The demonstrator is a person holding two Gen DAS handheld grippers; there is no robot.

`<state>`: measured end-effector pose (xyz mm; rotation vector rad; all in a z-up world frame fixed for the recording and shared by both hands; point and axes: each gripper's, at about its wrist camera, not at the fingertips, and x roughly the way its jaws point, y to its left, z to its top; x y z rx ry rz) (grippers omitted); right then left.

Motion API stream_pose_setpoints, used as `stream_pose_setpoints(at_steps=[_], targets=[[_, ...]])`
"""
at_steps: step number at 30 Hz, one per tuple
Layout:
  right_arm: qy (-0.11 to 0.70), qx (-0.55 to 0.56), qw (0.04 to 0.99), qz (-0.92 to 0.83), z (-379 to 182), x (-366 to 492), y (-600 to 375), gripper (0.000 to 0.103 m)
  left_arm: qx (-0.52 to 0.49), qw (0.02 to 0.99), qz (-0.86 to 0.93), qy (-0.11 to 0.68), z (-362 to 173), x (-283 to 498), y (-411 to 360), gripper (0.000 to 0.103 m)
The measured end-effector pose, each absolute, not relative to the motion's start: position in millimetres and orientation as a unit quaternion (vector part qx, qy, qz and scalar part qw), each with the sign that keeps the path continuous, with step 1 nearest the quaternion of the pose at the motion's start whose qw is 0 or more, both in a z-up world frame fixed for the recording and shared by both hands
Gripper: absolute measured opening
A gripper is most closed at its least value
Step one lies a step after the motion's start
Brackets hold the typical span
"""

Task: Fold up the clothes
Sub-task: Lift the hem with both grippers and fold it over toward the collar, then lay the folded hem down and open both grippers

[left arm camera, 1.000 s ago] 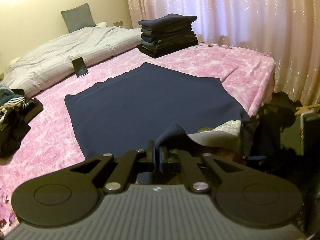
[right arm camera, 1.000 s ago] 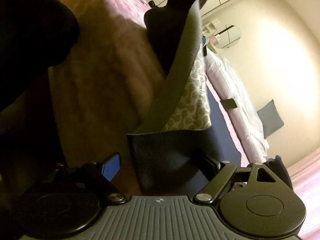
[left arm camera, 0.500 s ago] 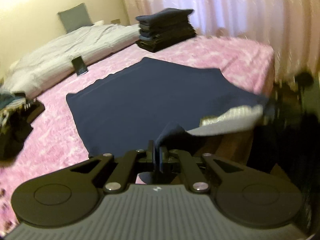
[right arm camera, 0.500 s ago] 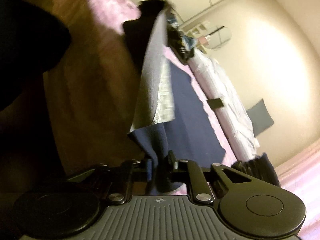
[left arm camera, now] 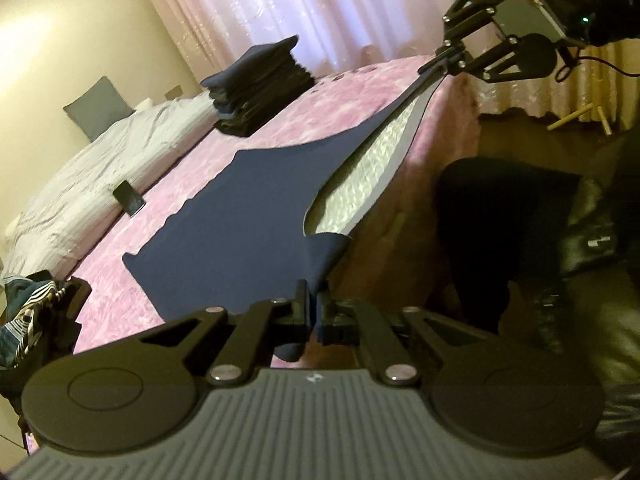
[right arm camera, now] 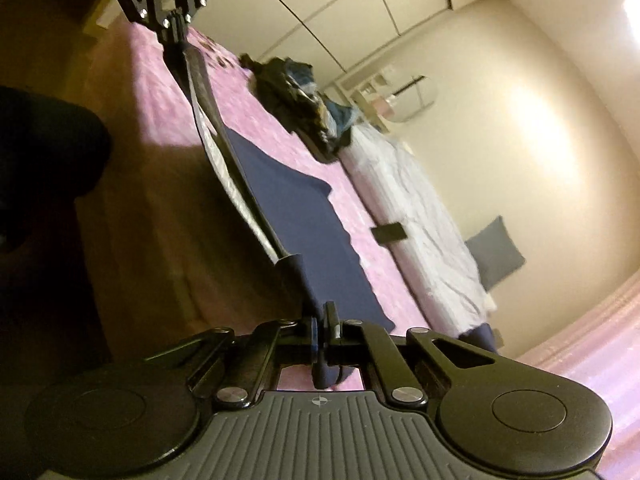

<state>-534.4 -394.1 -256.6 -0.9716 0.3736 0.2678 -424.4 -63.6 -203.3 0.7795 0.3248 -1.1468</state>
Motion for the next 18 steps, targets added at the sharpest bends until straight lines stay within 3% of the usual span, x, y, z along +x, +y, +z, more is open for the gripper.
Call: stream_pose_setpoints(at_steps=[9,18], targets=[[0.225,-0.436,0.856,0.161,-207.3,-607.6,-387.4,0.0,0.32,0.719,-0.599,0.147,-150.2,-479.3,-35.6,0.001],[0.222,-0.454,0.854,0.126,-180.1,-604.4,-383.3,0.0,0.31,0.736,-0.589,0.122,-114.7,-439.2,-47.9,0.001]])
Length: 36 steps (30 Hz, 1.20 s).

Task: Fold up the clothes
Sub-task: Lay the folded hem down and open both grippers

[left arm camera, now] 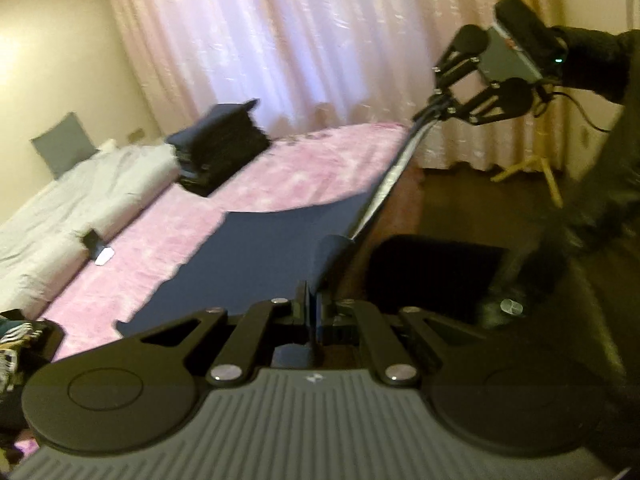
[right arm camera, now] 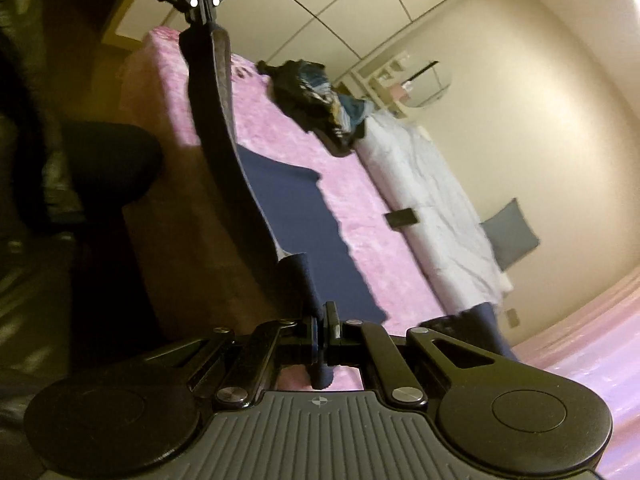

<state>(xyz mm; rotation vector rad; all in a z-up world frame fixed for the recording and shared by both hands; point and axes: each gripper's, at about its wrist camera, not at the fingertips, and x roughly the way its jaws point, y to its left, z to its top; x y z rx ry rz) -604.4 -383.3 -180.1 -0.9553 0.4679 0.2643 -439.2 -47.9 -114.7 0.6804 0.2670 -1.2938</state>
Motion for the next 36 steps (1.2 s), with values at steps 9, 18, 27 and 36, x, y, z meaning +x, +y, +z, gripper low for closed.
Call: stream_pose_setpoints(at_steps=[9,18,27,36], targets=[[0.238,-0.447,0.852,0.133,-149.9,-443.5,-426.7,0.0,0.32,0.788,-0.511,0.125,-114.8,-298.5,-116.7,0.001],[0.332,-0.374,0.851,0.162,-192.8,-240.3,-485.4,0.0,0.315,0.784,-0.489,0.217,-188.2,-111.6,-205.3,0.002],[0.398,-0.284,0.85,0.193,-279.6,-96.7,-542.6,0.0,0.293,0.77,-0.474,0.311,-290.7,9.3,-252.3,0.002],[0.413,-0.248,0.85,0.215,-331.3,-48.7,-558.1,0.0,0.281,0.769,-0.468,0.333,-330.1,47.0,-267.3,0.002]])
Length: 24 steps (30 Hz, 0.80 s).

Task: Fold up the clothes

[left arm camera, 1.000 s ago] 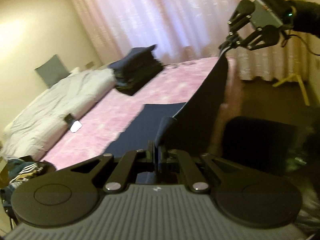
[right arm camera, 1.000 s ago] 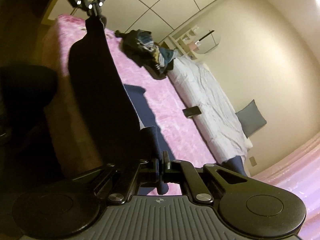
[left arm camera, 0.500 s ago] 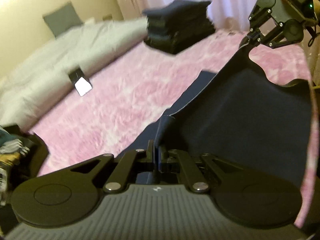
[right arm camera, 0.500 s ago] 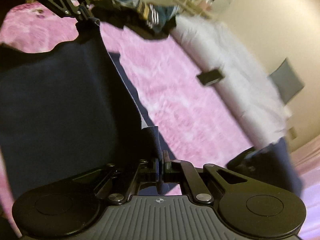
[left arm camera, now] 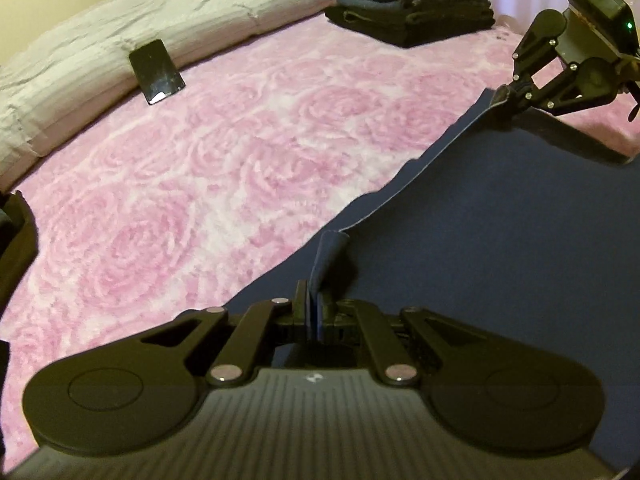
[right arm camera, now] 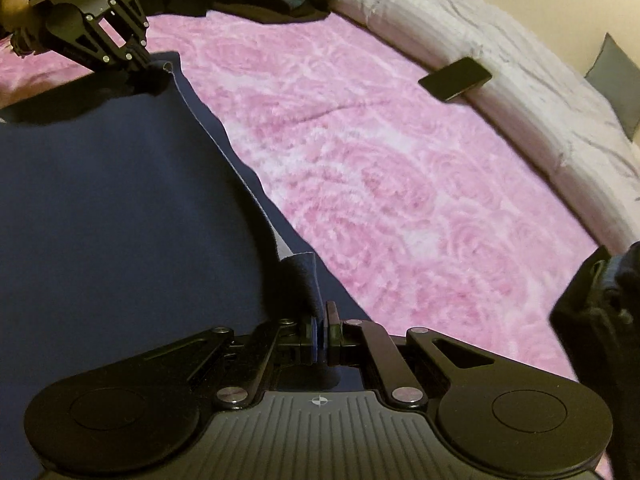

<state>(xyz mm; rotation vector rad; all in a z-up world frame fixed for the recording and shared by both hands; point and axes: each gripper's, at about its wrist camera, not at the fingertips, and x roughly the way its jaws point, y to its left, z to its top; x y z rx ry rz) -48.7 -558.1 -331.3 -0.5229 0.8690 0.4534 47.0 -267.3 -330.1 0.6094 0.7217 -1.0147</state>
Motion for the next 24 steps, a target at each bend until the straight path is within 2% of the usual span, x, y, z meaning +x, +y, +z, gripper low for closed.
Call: stream_pose_setpoints(at_steps=[8,9,10,11,12,13,20,24], targets=[[0.412,-0.166,0.876,0.187,-338.7,-32.5,-583.7,0.001,0.278,0.771,-0.467,0.332,-336.7,55.2,-273.5,0.003],[0.413,-0.157,0.879,0.178,-338.1,-29.8,-587.0,0.001,0.274,0.776,-0.46,0.332,-336.0,57.9,-273.6,0.007],[0.414,-0.147,0.882,0.169,-337.0,-28.1,-589.8,0.007,0.267,0.784,-0.45,0.334,-334.7,61.2,-272.7,0.011],[0.413,-0.144,0.886,0.156,-335.6,-27.7,-591.2,0.036,0.26,0.793,-0.438,0.335,-332.8,64.5,-271.0,0.011],[0.408,-0.154,0.89,0.136,-333.5,-29.2,-590.6,0.052,0.257,0.803,-0.422,0.334,-330.4,67.5,-268.6,0.01],[0.398,-0.175,0.893,0.116,-330.9,-32.9,-588.3,0.074,0.254,0.812,-0.407,0.333,-327.4,70.1,-265.6,0.01],[0.376,-0.183,0.902,0.104,-293.4,-84.1,-568.1,0.074,0.222,0.829,-0.4,0.321,-292.3,44.2,-232.5,0.011],[0.369,-0.109,0.912,0.142,-274.4,-140.7,-540.7,0.074,0.225,0.803,-0.447,0.325,-282.2,-9.5,-224.3,0.021]])
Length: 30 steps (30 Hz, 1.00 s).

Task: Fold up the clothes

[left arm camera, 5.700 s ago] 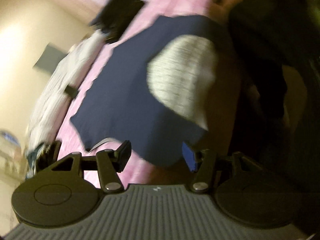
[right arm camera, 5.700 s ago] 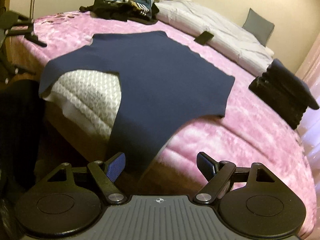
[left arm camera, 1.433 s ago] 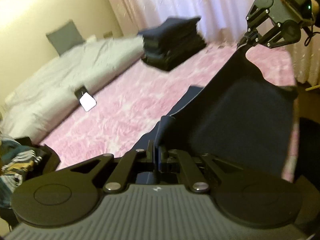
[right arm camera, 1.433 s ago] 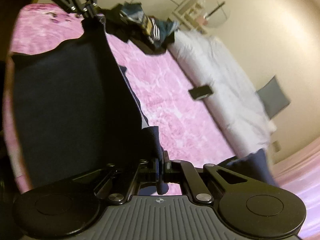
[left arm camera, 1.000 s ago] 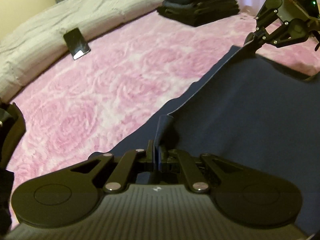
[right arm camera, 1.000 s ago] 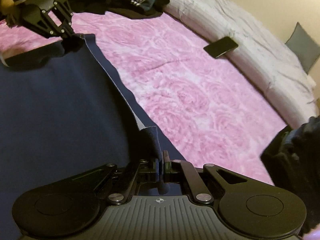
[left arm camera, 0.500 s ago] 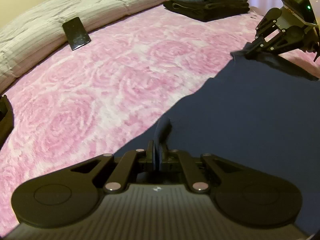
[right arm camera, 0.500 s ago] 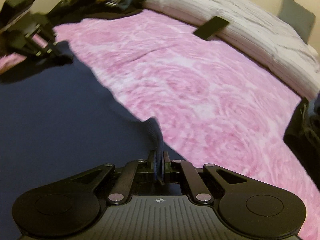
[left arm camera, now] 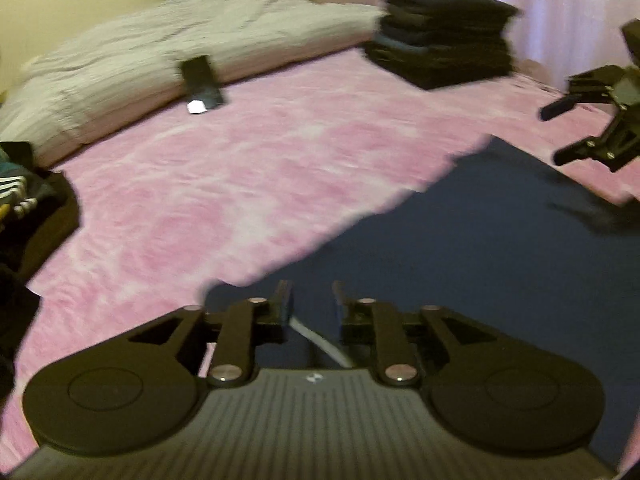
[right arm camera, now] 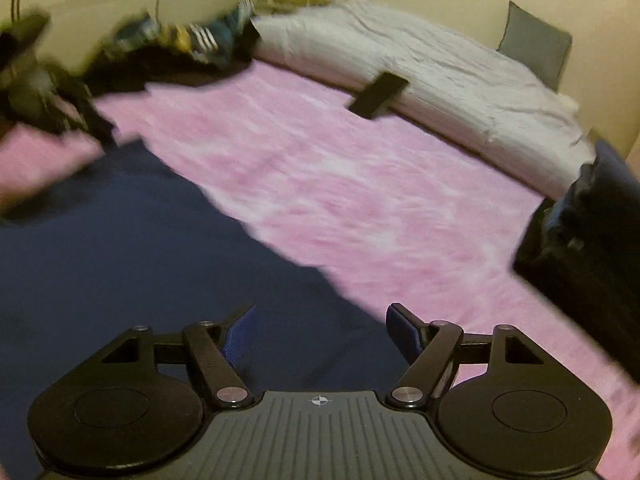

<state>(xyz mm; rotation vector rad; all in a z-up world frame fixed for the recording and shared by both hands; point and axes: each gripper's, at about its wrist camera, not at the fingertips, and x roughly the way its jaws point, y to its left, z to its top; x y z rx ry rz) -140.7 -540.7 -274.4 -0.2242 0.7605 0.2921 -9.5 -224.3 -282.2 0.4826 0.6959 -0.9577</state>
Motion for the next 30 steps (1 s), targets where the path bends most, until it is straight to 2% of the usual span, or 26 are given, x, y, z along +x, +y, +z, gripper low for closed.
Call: stream_pose_setpoints(at_steps=[7,13,15,23,30], targets=[[0.39,0.009,0.904,0.173,-288.5,-236.0,-507.9,0.074,0.243,0.769,-0.494,0.325,-277.5,-110.1,-207.1,0.021],[0.408,0.04,0.905,0.115,-304.9,-286.2,-515.6,0.074,0.244,0.765,-0.493,0.336,-284.3,-172.3,-185.4,0.022],[0.405,0.031,0.909,0.091,-302.8,-293.0,-513.9,0.074,0.282,0.764,-0.471,0.339,-300.5,-184.6,-184.7,0.023],[0.314,0.108,0.935,0.125,-280.1,-322.3,-474.3,0.074,0.22,0.804,-0.45,0.32,-284.4,-212.4,-175.6,0.023],[0.364,0.122,0.915,0.124,-317.6,-294.5,-458.4,0.074,0.214,0.8,-0.442,0.344,-305.1,-213.9,-180.5,0.025]])
